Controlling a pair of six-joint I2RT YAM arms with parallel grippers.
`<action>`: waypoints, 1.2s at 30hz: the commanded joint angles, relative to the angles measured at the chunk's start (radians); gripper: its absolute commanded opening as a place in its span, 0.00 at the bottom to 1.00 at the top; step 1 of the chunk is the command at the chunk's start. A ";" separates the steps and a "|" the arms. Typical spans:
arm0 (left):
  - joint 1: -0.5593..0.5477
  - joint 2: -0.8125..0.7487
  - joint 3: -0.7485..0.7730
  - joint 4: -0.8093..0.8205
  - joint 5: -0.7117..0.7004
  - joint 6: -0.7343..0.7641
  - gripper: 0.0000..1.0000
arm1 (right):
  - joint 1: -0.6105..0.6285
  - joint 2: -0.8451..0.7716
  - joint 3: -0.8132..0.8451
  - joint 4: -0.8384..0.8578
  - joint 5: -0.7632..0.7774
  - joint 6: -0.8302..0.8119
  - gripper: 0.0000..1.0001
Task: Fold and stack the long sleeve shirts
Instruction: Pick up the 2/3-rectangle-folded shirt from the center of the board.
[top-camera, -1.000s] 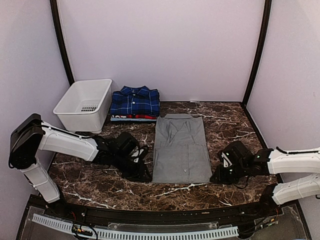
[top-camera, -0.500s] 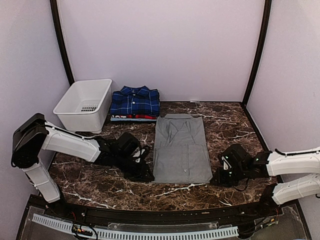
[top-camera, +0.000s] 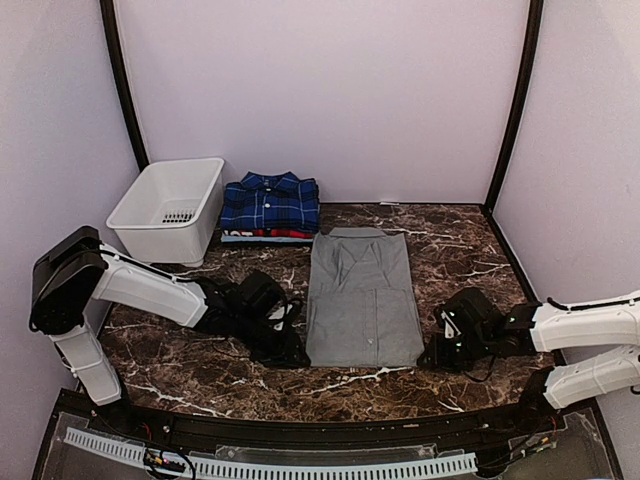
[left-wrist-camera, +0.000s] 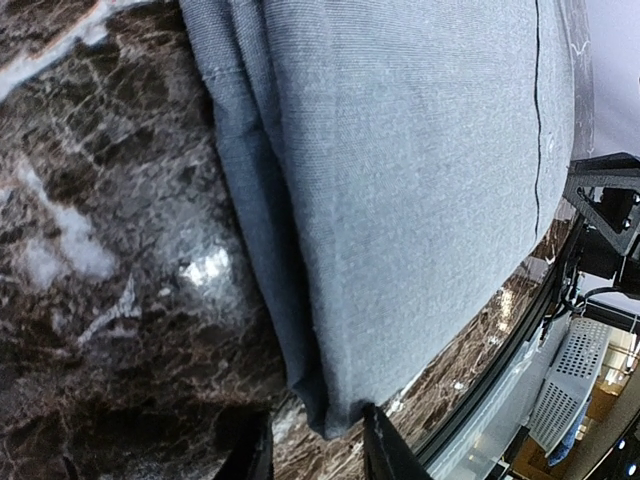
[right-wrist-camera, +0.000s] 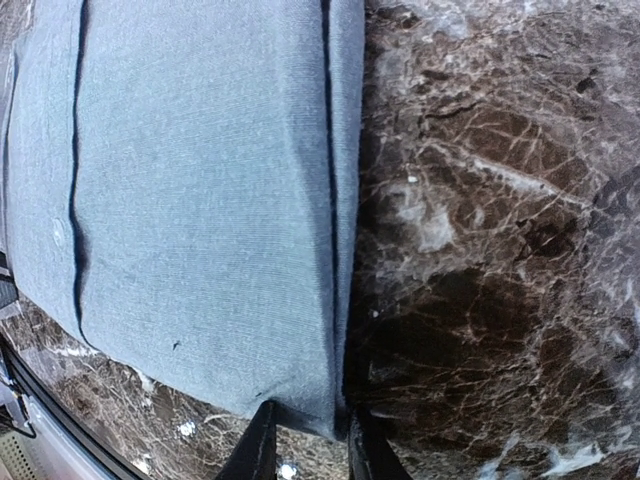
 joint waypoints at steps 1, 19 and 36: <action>-0.007 0.025 0.013 0.009 -0.023 -0.019 0.29 | 0.012 0.009 -0.023 0.028 0.002 0.019 0.22; -0.013 -0.078 0.044 -0.125 -0.042 0.032 0.00 | 0.088 -0.111 0.006 -0.054 0.016 0.057 0.00; -0.161 -0.402 0.077 -0.402 -0.160 -0.027 0.00 | 0.376 -0.340 0.250 -0.388 0.169 0.244 0.00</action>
